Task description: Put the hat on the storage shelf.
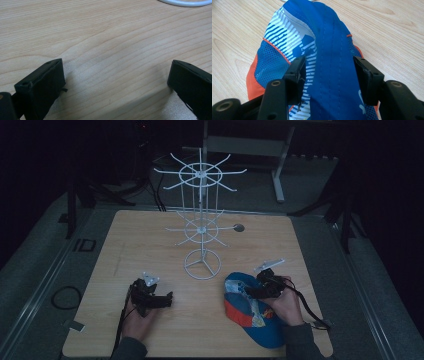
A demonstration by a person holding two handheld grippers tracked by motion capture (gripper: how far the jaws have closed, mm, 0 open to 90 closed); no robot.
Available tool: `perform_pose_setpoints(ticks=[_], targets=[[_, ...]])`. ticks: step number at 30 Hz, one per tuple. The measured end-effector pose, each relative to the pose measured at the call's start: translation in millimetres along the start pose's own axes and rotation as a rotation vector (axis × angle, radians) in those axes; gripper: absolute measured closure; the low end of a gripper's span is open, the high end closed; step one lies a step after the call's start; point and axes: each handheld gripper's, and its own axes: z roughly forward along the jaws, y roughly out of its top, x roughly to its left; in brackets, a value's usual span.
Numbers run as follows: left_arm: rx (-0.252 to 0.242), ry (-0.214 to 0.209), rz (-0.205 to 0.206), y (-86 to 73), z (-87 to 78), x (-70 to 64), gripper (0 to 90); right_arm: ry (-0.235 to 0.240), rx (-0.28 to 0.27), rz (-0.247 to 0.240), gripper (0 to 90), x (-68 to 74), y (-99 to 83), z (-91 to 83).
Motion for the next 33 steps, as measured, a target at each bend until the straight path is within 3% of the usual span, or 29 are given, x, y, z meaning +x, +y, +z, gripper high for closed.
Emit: perform_pose_setpoints(ticks=[18,23,26,31,33], targets=[[0.001,-0.001,0.000,0.0,-0.1,0.0,1.4,-0.012,0.053,0.008,53.7,-1.8,-0.8,12.7],[0.001,-0.001,0.000,0.1,-0.1,0.0,1.4,-0.003,0.062,-0.014,70.4,-0.5,-1.3,14.3],[0.000,0.000,0.000,0.0,0.0,0.0,1.4,-0.022,0.056,-0.045,81.7,4.2,-0.4,11.8],[0.001,-0.001,0.000,0.0,-0.1,0.1,1.4,-0.026,0.040,-0.061,86.8,8.6,0.8,5.9],[0.001,-0.001,0.000,0.0,-0.1,0.1,1.4,0.001,0.010,-0.063,87.1,10.7,1.7,1.4]])
